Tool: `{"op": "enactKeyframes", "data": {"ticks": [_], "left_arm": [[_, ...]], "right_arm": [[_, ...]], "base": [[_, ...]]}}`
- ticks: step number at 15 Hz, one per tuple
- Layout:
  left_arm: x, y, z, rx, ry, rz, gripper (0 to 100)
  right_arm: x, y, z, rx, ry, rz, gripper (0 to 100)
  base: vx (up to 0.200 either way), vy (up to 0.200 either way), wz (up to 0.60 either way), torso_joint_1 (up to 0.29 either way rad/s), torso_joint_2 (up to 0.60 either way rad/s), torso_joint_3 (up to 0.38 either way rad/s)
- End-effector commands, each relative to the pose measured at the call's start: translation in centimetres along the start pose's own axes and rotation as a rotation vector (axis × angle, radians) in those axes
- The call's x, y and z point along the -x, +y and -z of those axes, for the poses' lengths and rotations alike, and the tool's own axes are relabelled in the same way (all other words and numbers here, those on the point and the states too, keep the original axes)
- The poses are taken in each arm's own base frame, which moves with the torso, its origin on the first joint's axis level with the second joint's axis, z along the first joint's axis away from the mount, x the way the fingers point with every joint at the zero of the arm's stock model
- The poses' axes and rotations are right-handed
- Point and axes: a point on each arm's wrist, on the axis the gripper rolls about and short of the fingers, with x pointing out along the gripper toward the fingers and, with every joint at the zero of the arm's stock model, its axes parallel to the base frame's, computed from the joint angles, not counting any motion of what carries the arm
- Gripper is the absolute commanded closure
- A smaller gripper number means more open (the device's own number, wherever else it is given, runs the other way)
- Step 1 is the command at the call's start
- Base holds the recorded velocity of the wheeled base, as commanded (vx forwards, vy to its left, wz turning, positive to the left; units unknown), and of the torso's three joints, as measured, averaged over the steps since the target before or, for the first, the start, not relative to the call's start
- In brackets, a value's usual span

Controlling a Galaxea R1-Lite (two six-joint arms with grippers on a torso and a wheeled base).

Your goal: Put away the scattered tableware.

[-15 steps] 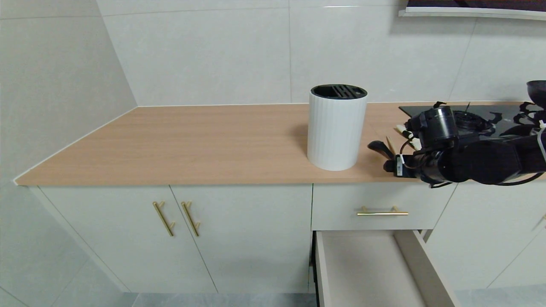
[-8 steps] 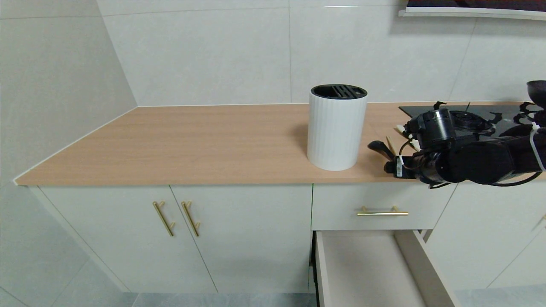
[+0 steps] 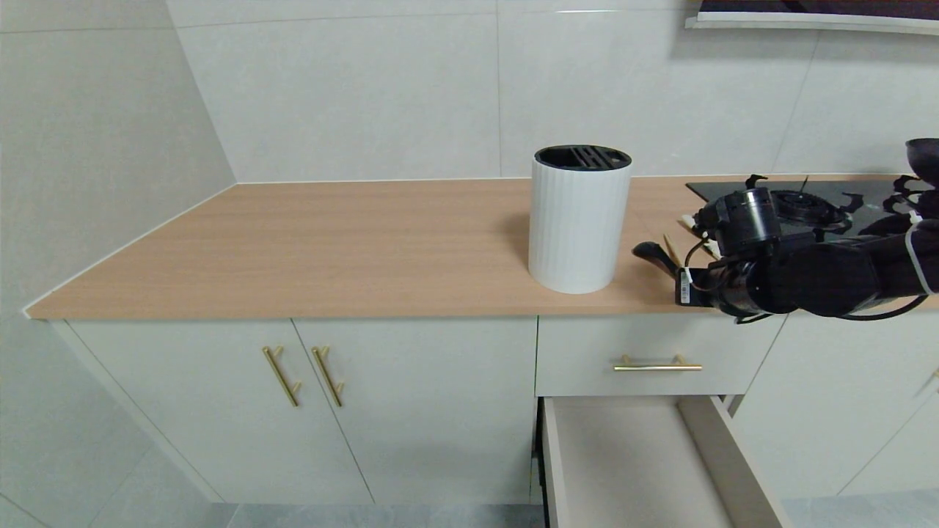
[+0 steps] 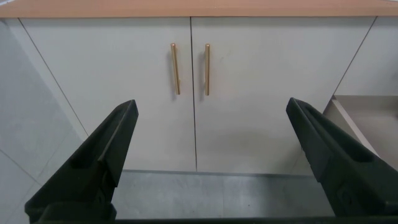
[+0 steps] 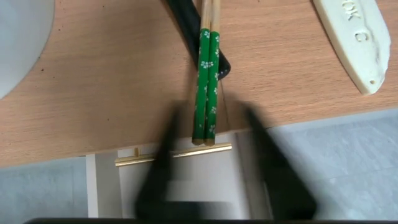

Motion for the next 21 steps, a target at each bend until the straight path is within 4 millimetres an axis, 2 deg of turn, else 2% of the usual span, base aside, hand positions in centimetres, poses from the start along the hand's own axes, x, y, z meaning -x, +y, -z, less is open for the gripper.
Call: {"op": "enactKeyframes", "data": {"ticks": [1,6,10,12,14,15,17,21], "left_arm": [[0.0,0.0,0.0,0.001,0.0,-0.001,0],[0.0,0.0,0.0,0.001,0.0,-0.001,0],[0.0,0.0,0.0,0.001,0.0,-0.001,0],[0.0,0.0,0.0,0.001,0.0,-0.001,0],[0.0,0.0,0.0,0.001,0.0,-0.001,0],[0.0,0.0,0.0,0.001,0.0,-0.001,0],[0.0,0.0,0.0,0.001,0.0,-0.001,0],[0.0,0.0,0.0,0.001,0.0,-0.001,0]], "right_arm": [[0.1,-0.1,-0.1,-0.002,-0.003,0.0,100],[0.6,-0.2,-0.2,-0.004,-0.01,-0.002,100],[2.9,-0.9,-1.0,-0.024,-0.047,-0.019,100],[5.1,-1.7,-1.0,-0.036,-0.066,-0.029,100],[8.1,-2.9,-0.3,-0.033,-0.081,-0.044,100],[10.3,-3.5,0.0,-0.038,-0.103,-0.063,100],[13.4,-4.4,0.7,-0.033,-0.122,-0.148,100],[17.6,-6.2,1.8,-0.002,-0.044,-0.285,100]], "base": [[0.0,0.0,0.0,0.0,0.0,0.0],[0.0,0.0,0.0,0.0,0.0,0.0],[0.0,0.0,0.0,0.0,0.0,0.0],[0.0,0.0,0.0,0.0,0.0,0.0],[0.0,0.0,0.0,0.0,0.0,0.0],[0.0,0.0,0.0,0.0,0.0,0.0],[0.0,0.0,0.0,0.0,0.0,0.0],[0.0,0.0,0.0,0.0,0.0,0.0]]}}
